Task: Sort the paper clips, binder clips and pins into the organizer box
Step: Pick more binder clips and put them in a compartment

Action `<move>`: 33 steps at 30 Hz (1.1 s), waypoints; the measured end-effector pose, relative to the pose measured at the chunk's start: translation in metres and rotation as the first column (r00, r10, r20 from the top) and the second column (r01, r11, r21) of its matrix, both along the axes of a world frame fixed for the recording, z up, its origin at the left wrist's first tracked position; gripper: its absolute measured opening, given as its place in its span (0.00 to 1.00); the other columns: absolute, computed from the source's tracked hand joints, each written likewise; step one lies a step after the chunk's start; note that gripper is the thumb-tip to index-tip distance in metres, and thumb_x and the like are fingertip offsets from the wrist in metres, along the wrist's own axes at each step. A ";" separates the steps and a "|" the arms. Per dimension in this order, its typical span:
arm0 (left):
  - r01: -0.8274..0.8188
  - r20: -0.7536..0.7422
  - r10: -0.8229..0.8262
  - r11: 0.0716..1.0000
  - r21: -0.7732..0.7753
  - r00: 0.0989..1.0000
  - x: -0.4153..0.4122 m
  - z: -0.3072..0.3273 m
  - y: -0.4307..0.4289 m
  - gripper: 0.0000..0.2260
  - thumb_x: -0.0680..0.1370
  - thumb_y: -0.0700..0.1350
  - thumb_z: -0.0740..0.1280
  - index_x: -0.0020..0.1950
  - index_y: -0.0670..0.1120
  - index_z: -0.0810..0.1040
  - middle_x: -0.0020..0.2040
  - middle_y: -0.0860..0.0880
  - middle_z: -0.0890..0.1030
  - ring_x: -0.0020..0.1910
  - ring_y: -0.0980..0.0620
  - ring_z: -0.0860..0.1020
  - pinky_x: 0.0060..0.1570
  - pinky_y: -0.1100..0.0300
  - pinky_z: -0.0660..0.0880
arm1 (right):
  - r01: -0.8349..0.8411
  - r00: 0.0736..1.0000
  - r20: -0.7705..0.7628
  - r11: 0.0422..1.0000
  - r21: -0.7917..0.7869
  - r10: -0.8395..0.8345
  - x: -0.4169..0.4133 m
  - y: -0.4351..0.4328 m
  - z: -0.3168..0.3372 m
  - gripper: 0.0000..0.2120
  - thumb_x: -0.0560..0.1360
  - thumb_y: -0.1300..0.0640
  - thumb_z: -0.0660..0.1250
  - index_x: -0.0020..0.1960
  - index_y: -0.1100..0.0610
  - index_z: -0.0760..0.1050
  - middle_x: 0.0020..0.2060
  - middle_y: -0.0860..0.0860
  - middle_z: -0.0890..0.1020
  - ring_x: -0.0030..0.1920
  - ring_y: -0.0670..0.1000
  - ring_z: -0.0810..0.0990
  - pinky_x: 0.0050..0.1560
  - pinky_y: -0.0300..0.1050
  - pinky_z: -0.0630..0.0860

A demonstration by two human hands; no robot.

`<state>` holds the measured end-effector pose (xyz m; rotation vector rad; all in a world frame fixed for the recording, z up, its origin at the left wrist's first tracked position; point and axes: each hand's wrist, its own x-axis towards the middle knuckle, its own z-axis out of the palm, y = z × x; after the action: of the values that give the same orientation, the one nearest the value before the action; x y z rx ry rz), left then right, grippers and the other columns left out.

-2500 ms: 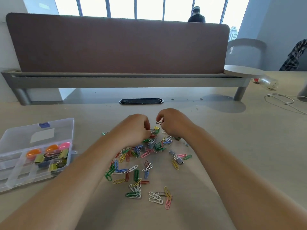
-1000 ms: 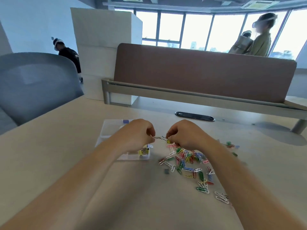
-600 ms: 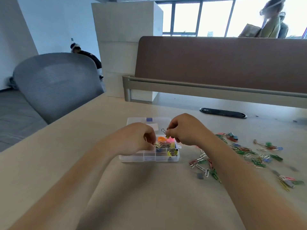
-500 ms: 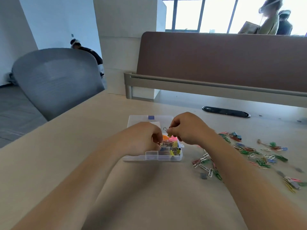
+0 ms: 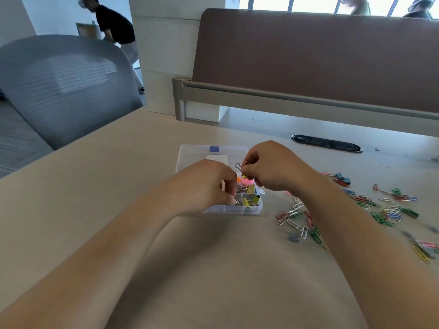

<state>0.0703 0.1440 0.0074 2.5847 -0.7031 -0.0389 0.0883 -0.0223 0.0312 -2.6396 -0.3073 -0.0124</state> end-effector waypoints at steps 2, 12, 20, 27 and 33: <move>0.019 0.006 -0.019 1.000 0.006 1.000 0.000 -0.002 0.000 0.04 0.72 0.48 0.73 0.40 0.50 0.81 0.37 0.54 0.78 0.36 0.56 0.75 0.34 0.64 0.67 | -0.012 1.000 -0.018 1.000 -0.004 0.012 -0.002 0.002 -0.002 0.07 0.78 0.60 0.66 0.47 0.60 0.83 0.38 0.52 0.83 0.33 0.45 0.76 0.31 0.36 0.67; 0.022 0.004 -0.022 0.998 0.056 1.000 -0.002 -0.003 -0.001 0.03 0.73 0.46 0.72 0.40 0.50 0.83 0.39 0.54 0.79 0.37 0.57 0.74 0.38 0.63 0.69 | 0.003 1.000 -0.025 1.000 -0.025 -0.004 -0.002 0.007 -0.006 0.06 0.75 0.61 0.68 0.47 0.60 0.85 0.41 0.54 0.84 0.39 0.50 0.79 0.32 0.36 0.69; -0.014 0.130 -0.010 0.982 0.186 0.991 -0.003 -0.004 -0.002 0.05 0.75 0.48 0.69 0.46 0.54 0.85 0.44 0.56 0.82 0.41 0.56 0.75 0.35 0.64 0.65 | 0.032 0.999 -0.040 0.999 -0.033 -0.033 0.001 0.004 -0.008 0.07 0.75 0.60 0.68 0.47 0.60 0.84 0.44 0.56 0.84 0.44 0.53 0.81 0.36 0.38 0.72; -0.053 0.188 0.008 0.971 0.233 0.982 0.000 -0.006 0.000 0.07 0.76 0.51 0.68 0.49 0.56 0.85 0.48 0.55 0.83 0.46 0.54 0.77 0.44 0.59 0.74 | 0.072 0.997 -0.039 0.997 -0.024 -0.073 0.002 0.001 -0.010 0.10 0.76 0.58 0.66 0.49 0.65 0.82 0.48 0.61 0.83 0.43 0.55 0.80 0.40 0.43 0.73; -0.012 0.182 -0.029 0.975 0.222 0.983 0.000 -0.006 0.000 0.06 0.75 0.48 0.67 0.45 0.52 0.85 0.46 0.55 0.82 0.44 0.55 0.77 0.44 0.56 0.75 | 0.076 0.995 -0.061 0.997 -0.029 -0.078 0.002 0.003 -0.009 0.13 0.76 0.59 0.65 0.51 0.69 0.80 0.51 0.64 0.81 0.51 0.61 0.82 0.41 0.47 0.71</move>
<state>0.0706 0.1441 0.0011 2.8265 -0.8184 0.1284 0.0905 -0.0194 0.0225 -2.6704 -0.1856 0.0481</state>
